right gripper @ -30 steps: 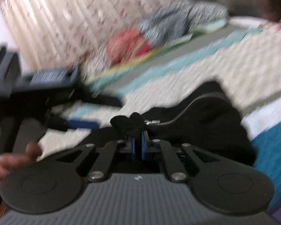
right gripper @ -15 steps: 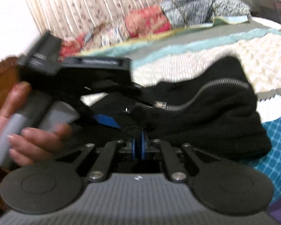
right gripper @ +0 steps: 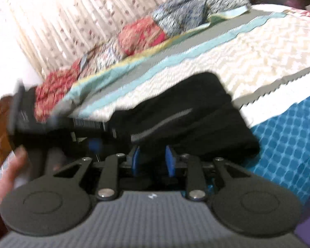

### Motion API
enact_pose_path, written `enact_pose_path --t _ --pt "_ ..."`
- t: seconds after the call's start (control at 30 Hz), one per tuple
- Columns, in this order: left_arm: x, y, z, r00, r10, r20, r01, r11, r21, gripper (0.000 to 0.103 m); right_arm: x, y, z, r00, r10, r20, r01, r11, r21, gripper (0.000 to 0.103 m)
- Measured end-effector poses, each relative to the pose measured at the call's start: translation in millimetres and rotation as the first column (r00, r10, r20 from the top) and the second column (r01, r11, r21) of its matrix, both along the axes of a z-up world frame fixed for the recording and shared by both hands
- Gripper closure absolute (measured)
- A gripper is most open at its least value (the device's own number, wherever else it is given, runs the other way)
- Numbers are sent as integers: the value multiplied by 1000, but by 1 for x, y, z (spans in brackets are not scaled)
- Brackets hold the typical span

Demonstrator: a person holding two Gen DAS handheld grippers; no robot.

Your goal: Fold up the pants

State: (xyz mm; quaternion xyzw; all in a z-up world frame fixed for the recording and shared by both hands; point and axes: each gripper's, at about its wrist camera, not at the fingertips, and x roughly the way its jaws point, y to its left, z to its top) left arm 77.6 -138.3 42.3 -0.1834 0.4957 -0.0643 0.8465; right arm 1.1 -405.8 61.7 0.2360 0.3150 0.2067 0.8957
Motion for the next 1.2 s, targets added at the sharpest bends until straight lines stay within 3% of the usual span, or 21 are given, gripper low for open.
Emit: enact_pose_path --t 0.13,0.2,0.3,0.4,0.5,0.57,0.6,0.67,0.8,0.97,1.1,1.2 --pt "-2 -2 4 1000 -22 3 22 1000 18 52 -2 -19 9 994 -96 51 95 995 14 72" --pt "-4 -7 2 999 -42 -2 42 998 56 52 7 -25 3 990 -142 22 143 990 -7 72" --pt "-10 -10 1 997 -72 2 71 993 91 51 26 -26 -29 975 -192 -112 170 969 -179 93" --pt "-16 -8 4 996 -88 -1 87 991 97 50 20 -27 -33 976 -198 -90 183 971 -156 93" --pt "-23 6 11 996 -84 -16 85 996 38 47 13 -25 -28 974 -209 -90 191 966 -174 89" --pt "-35 22 22 996 -92 16 92 996 -4 46 8 -28 -19 972 -222 -72 208 964 -163 85" --pt "-41 29 28 995 -90 35 90 996 -6 45 4 -26 -14 974 -223 -49 213 964 -162 79" --pt "-58 50 41 992 -85 90 85 996 3 43 0 -19 -5 975 -221 7 219 960 -174 77" --pt "-96 101 61 985 -25 169 22 1000 17 40 -5 2 12 981 -158 113 179 962 -205 77" --pt "-148 175 68 972 122 199 -125 992 2 36 2 50 23 989 26 147 4 980 -199 76" --pt "-185 227 61 948 269 172 -266 963 -43 35 6 104 16 977 184 106 -160 967 -200 76" --pt "-207 266 53 910 383 162 -373 924 -86 23 5 147 13 952 298 74 -276 936 -218 76"
